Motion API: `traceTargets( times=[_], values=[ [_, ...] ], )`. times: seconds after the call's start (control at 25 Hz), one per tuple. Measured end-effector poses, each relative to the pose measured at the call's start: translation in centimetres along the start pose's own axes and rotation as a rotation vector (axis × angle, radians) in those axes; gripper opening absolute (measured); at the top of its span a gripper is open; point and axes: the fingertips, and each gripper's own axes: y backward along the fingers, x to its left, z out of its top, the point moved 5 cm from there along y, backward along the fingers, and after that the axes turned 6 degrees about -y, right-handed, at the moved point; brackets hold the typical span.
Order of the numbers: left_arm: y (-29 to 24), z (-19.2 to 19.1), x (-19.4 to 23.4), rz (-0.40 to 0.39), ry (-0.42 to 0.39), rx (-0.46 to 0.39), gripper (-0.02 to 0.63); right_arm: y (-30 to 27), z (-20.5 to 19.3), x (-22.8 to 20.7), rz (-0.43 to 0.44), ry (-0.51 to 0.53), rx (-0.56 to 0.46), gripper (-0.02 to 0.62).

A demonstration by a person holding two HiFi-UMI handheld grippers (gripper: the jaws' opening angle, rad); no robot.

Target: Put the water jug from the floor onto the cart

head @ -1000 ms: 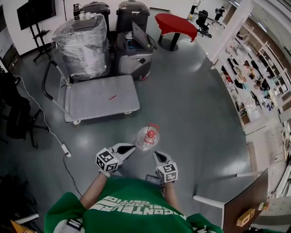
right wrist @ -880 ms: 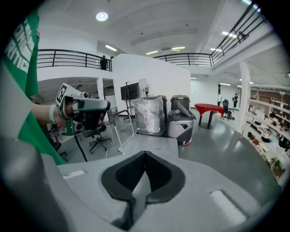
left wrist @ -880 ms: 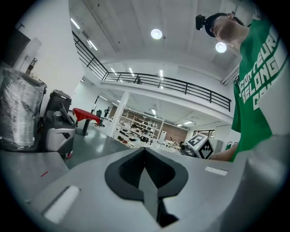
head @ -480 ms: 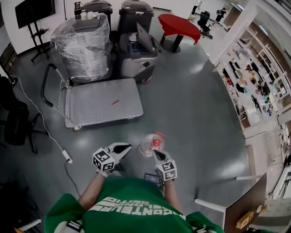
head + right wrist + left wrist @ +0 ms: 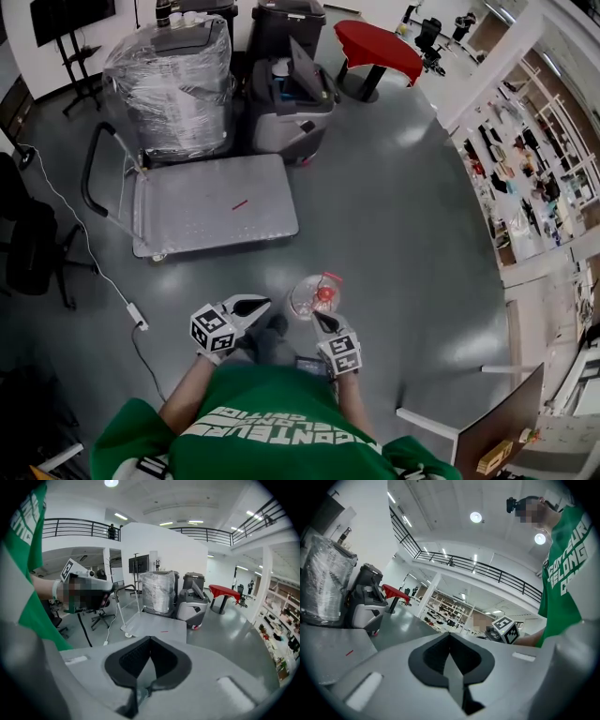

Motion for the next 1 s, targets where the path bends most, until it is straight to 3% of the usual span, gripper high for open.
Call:
traceTargets(
  times=[0.52,1.0],
  values=[
    [-4.6,2.8,2.1,-0.060,-0.028,0.067,0.011,-1.9,2.7,-6.1,-0.040,-0.066,-0.052,-0.006],
    [-10.3,4.1,2.5,-0.128,-0.054,0.120,0.011,-2.2,2.6,-11.6,-0.074,-0.087,-0.066,-0.006]
  ],
)
